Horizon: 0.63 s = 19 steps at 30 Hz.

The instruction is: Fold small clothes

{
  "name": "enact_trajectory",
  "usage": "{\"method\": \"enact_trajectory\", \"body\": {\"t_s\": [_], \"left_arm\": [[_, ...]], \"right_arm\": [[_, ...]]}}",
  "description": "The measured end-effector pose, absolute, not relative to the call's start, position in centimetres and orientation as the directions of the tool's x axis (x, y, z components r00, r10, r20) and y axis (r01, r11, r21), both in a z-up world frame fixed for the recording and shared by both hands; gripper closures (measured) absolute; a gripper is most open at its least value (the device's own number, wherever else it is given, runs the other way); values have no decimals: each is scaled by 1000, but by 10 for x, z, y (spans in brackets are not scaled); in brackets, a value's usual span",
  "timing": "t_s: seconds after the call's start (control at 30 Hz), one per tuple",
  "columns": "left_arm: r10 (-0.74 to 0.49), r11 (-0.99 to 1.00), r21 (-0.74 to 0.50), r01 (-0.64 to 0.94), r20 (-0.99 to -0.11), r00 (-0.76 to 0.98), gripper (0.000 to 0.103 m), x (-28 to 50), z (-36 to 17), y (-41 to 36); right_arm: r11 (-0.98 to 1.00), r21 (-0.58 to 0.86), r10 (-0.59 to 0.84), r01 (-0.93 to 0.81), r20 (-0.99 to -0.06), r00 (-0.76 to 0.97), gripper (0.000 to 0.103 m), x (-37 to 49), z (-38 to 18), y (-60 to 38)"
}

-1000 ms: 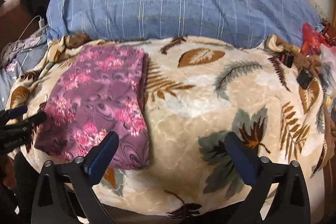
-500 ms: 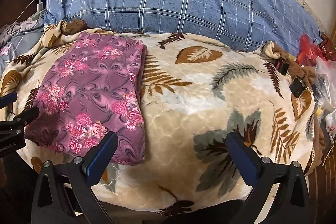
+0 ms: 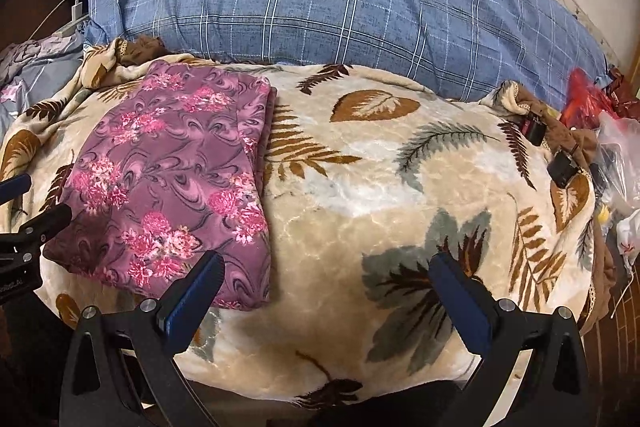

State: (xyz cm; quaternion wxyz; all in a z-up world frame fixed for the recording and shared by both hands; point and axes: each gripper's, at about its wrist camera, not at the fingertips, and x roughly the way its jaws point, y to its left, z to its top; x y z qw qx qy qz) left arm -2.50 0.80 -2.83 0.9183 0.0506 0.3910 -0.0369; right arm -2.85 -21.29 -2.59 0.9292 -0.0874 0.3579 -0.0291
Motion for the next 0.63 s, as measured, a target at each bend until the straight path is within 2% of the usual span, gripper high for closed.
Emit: {"method": "enact_trajectory", "body": {"t_s": [0.63], "left_arm": [[-112,975,51,215,-725,680,16,-41,-27,-21]], "right_arm": [[984,-179,-134,20,-656,743,0,-35,-24,-228]]}}
